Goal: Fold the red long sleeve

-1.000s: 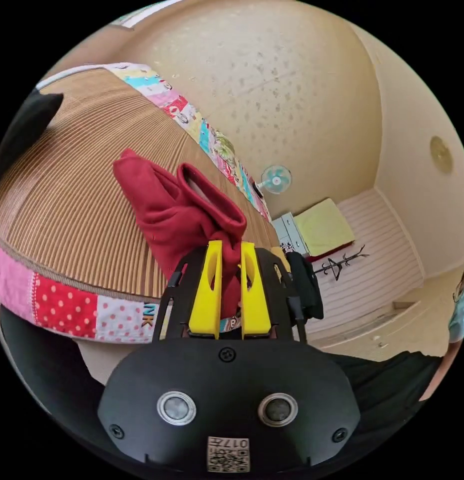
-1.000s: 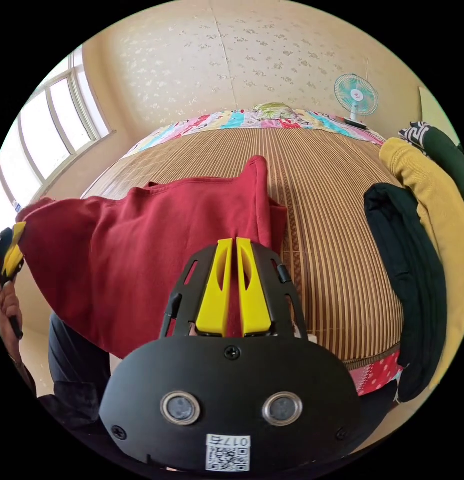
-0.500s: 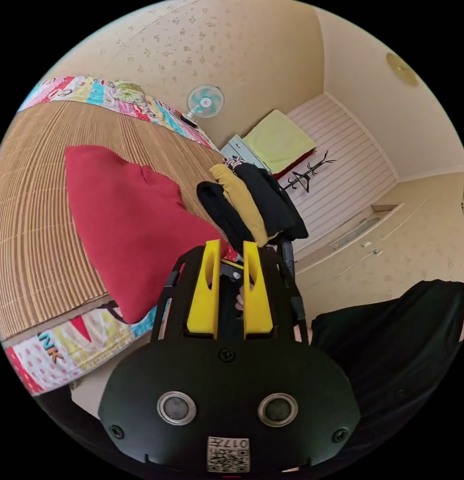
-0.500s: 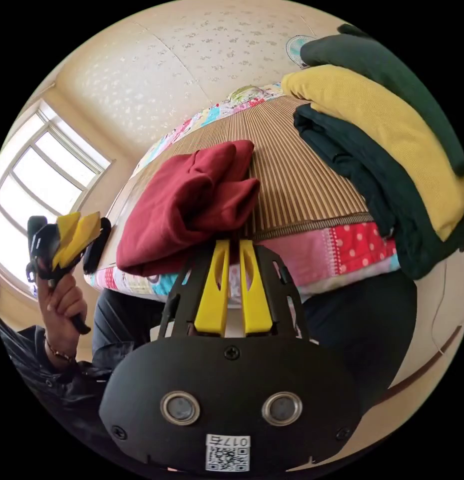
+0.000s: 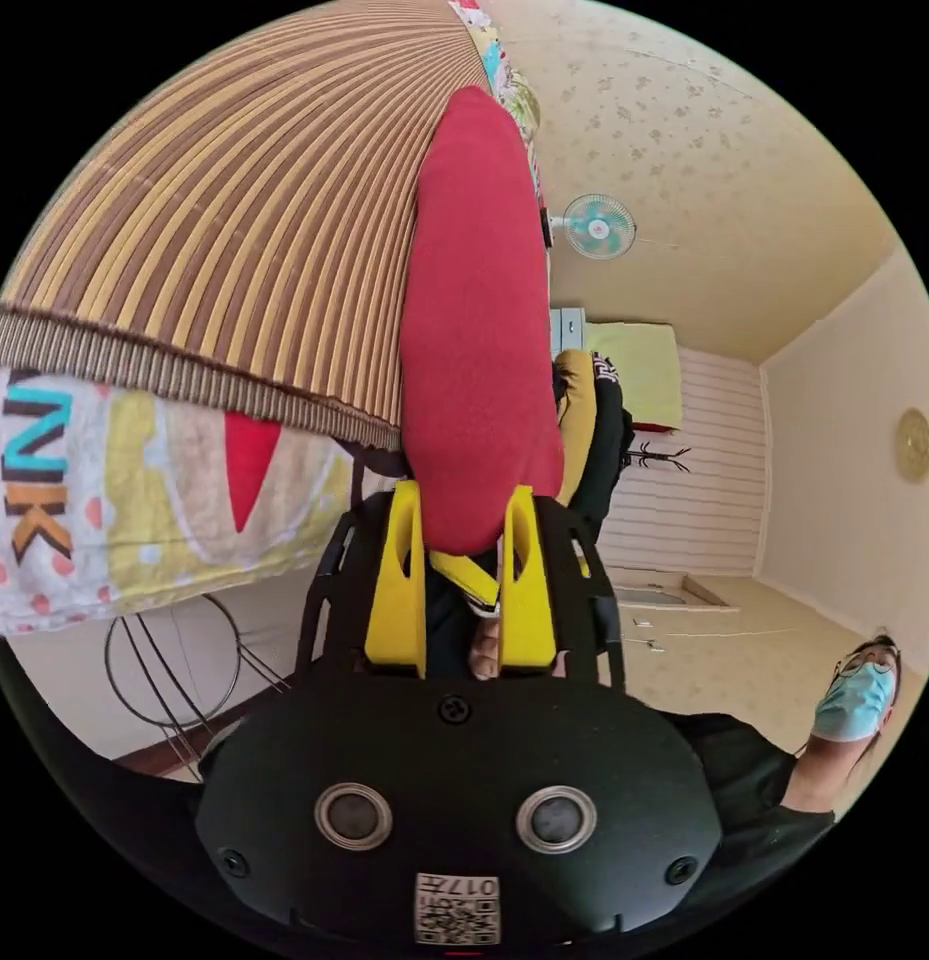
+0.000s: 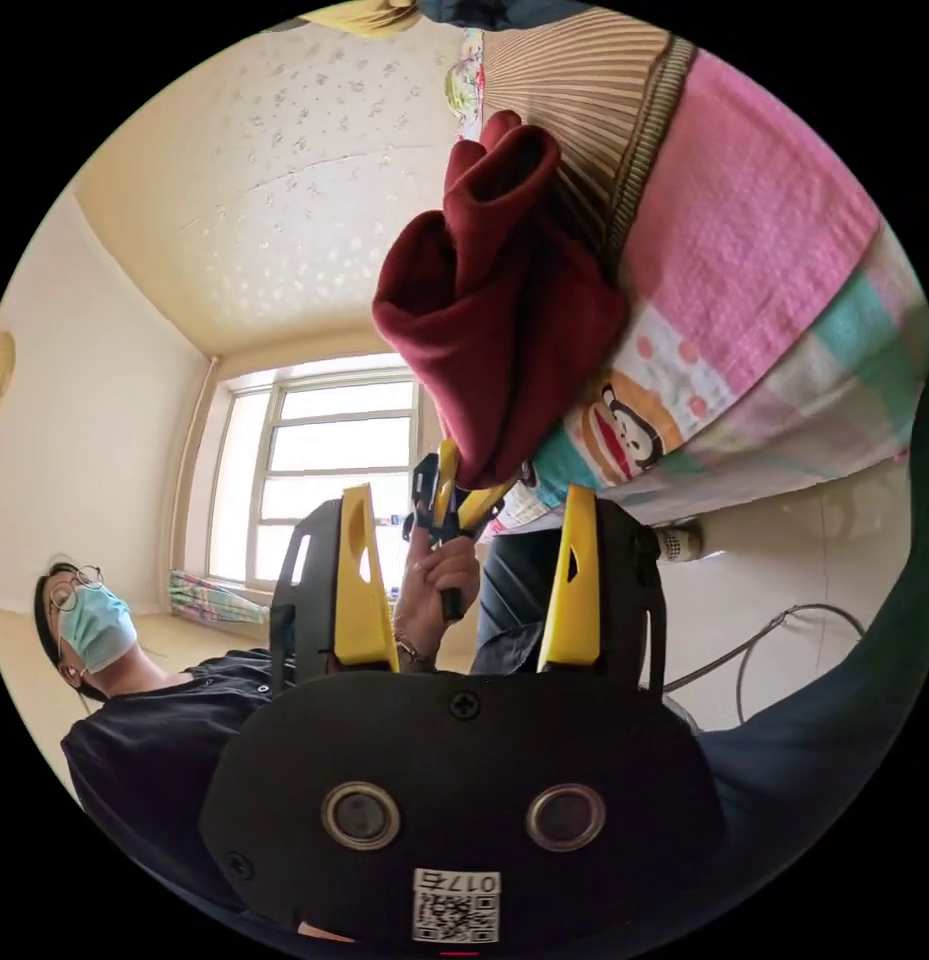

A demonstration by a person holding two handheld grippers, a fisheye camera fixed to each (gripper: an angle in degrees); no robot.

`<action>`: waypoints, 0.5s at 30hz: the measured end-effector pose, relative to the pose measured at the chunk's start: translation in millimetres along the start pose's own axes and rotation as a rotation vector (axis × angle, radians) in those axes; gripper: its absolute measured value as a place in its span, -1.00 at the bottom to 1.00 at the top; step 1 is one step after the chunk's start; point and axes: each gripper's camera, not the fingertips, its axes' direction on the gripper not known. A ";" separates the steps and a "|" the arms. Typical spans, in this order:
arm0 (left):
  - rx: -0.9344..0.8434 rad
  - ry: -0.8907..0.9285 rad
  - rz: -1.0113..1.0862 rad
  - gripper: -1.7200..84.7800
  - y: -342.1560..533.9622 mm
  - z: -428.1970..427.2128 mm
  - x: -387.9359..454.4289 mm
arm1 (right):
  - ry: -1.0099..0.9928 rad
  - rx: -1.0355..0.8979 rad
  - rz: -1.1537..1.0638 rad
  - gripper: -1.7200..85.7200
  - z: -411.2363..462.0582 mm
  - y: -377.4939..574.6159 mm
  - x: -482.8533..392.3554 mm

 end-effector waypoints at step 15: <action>-0.332 -0.029 0.454 -0.78 83.1 6.9 102.8 | -0.083 0.002 -0.411 -0.50 -39.4 -38.8 -116.1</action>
